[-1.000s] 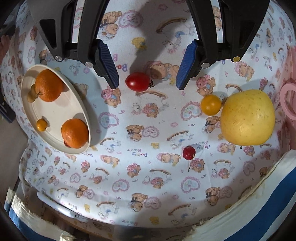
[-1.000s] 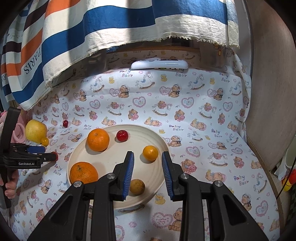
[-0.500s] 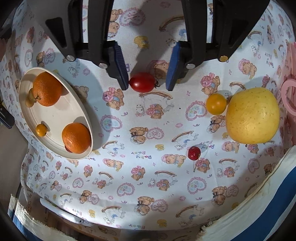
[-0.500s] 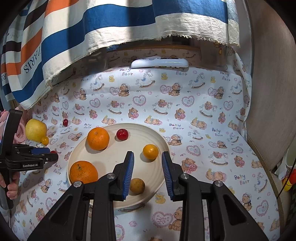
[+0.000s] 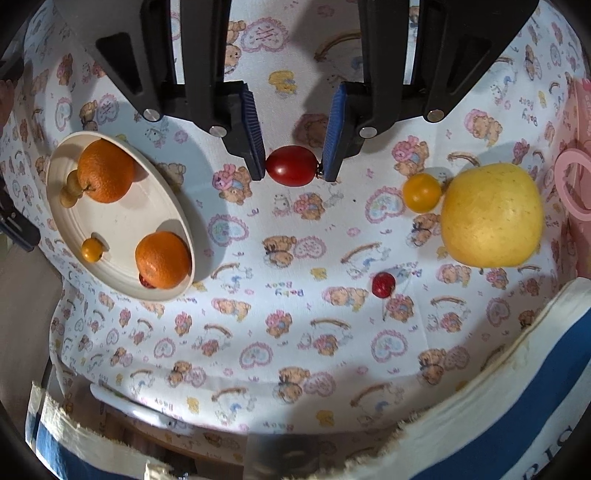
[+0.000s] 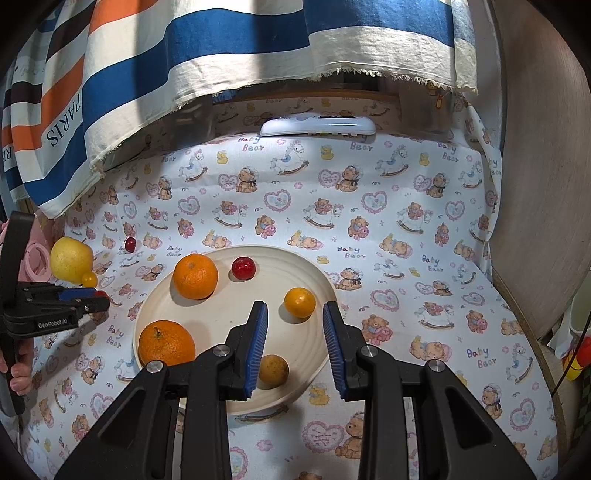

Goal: Organize fruits
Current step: 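Move the left gripper to the red cherry tomato and close it, then lift the red tomato with the left gripper while the right releases the brown fruit onto the plate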

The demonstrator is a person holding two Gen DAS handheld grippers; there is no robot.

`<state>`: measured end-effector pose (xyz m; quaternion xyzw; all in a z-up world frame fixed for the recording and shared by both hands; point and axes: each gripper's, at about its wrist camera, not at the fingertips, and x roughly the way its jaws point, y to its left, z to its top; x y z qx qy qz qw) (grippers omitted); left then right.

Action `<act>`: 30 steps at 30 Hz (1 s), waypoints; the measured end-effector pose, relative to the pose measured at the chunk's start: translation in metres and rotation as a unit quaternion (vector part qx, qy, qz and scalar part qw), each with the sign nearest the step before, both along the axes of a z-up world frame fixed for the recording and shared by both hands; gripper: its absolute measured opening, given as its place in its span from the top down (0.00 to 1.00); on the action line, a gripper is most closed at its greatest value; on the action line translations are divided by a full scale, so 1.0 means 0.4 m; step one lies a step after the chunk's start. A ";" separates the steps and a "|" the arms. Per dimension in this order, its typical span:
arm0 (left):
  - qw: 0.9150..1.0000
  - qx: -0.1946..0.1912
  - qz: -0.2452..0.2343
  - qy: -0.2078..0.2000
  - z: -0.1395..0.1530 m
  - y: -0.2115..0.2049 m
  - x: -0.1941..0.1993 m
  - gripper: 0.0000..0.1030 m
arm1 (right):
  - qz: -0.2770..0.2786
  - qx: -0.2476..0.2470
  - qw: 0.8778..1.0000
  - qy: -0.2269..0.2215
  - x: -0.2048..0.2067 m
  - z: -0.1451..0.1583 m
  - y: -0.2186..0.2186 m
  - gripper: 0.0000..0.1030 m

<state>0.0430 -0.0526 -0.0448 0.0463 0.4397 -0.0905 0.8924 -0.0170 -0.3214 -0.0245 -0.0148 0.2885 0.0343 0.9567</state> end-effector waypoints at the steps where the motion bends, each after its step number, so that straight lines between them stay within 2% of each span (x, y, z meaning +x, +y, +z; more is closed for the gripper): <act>1: 1.000 0.001 0.002 -0.004 0.005 0.002 -0.002 0.70 | 0.000 0.000 1.000 0.000 0.000 0.000 0.000 0.69; 10: 0.999 -0.011 0.014 -0.038 0.052 0.032 -0.015 0.70 | -0.002 0.001 1.000 -0.003 -0.001 0.001 -0.006 0.68; 11: 0.999 -0.013 0.016 -0.045 0.061 0.037 -0.017 0.70 | -0.002 0.001 1.000 -0.004 -0.001 0.001 -0.007 0.65; 12: 0.998 -0.015 0.017 -0.053 0.070 0.042 -0.020 0.70 | -0.003 0.001 1.000 -0.005 -0.002 0.002 -0.007 0.54; 14: 0.997 -0.015 0.023 -0.067 0.087 0.053 -0.023 0.70 | -0.007 0.000 1.000 -0.016 -0.008 0.007 -0.006 0.42; 17: 0.996 -0.015 0.033 -0.081 0.108 0.073 -0.023 0.70 | -0.007 -0.005 1.000 -0.028 -0.016 0.015 -0.003 0.41; 24: 0.992 -0.033 0.070 -0.105 0.151 0.142 -0.022 0.70 | 0.002 -0.013 0.998 -0.064 -0.027 0.029 0.011 0.16; 30: 0.986 -0.058 0.103 -0.117 0.179 0.216 -0.023 0.70 | 0.021 -0.025 0.997 -0.072 -0.034 0.060 0.049 0.15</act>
